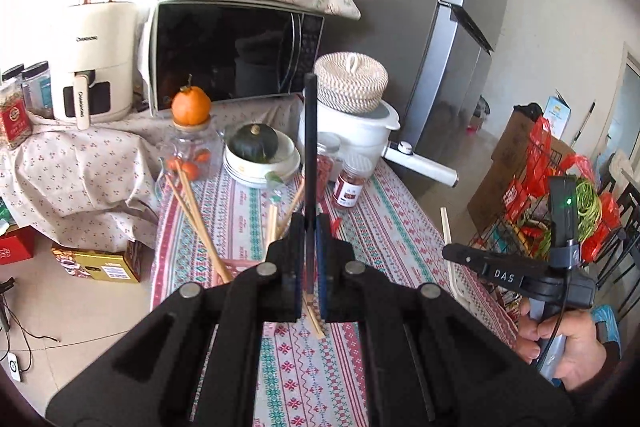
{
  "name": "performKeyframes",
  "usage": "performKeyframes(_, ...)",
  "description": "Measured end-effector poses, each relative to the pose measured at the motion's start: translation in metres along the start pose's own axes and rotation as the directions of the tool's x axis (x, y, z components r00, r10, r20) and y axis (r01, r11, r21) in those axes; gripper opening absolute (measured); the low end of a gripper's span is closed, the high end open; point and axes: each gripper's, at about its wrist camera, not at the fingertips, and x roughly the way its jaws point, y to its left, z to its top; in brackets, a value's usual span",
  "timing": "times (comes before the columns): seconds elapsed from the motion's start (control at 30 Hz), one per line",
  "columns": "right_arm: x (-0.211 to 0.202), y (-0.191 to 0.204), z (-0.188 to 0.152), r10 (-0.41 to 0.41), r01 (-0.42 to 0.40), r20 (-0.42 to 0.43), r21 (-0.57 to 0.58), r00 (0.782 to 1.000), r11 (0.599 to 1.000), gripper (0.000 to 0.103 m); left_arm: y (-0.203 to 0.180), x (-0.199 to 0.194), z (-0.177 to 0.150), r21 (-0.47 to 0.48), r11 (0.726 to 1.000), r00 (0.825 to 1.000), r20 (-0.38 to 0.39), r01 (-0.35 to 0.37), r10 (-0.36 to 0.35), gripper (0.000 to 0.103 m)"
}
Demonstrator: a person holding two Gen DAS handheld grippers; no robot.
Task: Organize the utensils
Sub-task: 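Carry the black brush in the left tool and drop it into the basket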
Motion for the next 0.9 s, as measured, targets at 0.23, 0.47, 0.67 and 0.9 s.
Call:
performKeyframes(0.23, 0.015, 0.015, -0.002, -0.005, 0.005, -0.013, -0.013, 1.000, 1.000, 0.010, 0.029, -0.011, 0.004, -0.052, 0.997, 0.997, 0.043, -0.058, 0.060, 0.006)
performKeyframes(0.47, 0.024, 0.027, -0.002, 0.009, -0.009, 0.002, -0.018, 1.000, 1.000, 0.010, 0.049, 0.013, -0.007, -0.064, 0.989, 0.991, -0.026, -0.131, 0.129, 0.006)
performKeyframes(0.67, 0.025, 0.045, -0.005, 0.040, -0.038, 0.074, -0.028, 0.996, 0.999, 0.010, 0.062, 0.049, -0.027, -0.076, 0.991, 0.991, -0.075, -0.114, 0.108, 0.006)
performKeyframes(0.9, 0.022, 0.080, -0.011, 0.096, -0.088, 0.210, -0.048, 0.973, 0.995, 0.010, 0.075, 0.049, -0.035, -0.152, 0.982, 0.986, -0.146, -0.108, 0.086, 0.062)
